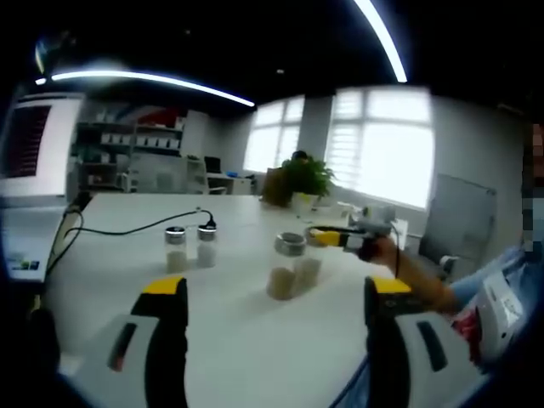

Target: Rotate the seasoning bottle until the label or dispensing opening points toward the visible target arrow and the bottle remains upright within the marked orientation range

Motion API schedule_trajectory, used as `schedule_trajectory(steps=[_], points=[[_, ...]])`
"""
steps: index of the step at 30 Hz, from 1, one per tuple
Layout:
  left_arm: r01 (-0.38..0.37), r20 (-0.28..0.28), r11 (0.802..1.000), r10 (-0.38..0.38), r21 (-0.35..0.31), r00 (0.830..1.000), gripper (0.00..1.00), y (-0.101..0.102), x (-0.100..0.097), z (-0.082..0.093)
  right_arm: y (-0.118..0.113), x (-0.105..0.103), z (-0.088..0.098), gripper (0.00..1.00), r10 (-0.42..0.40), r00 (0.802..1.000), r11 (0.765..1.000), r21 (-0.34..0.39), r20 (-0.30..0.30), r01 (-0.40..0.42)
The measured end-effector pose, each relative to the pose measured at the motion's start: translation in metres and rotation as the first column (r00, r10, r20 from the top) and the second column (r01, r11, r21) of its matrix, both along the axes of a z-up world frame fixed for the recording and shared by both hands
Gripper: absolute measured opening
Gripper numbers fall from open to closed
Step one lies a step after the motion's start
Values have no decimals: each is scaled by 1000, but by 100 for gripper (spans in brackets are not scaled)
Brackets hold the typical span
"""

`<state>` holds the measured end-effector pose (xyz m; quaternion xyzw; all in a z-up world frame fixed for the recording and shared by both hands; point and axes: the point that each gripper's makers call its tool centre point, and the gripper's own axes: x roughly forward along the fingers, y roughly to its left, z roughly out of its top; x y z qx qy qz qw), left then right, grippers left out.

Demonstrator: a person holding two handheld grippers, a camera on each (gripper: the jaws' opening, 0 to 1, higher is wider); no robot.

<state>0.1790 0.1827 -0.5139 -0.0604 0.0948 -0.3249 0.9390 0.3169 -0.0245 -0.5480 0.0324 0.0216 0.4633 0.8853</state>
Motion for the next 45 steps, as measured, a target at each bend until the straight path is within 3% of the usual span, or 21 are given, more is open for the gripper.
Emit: schedule_trajectory(steps=[5,16,29,45], points=[[13,-11,1000,-13,1,1000,90,-3,1,-3,3,-2,-1,38,78,997,997,-17,-12,-78],[12,-11,1000,-12,-1,1000,90,-3,1,-3,4,-3,-3,38,227,972,973,52,-56,-224],[39,0,999,-39,12,999,90,-11,-4,-3,5,-4,-3,38,254,966,966,53,-42,-251],[22,-10,1000,-22,5,1000,90,-5,-1,-4,8,-6,-4,39,289,956,957,32,-41,-288]])
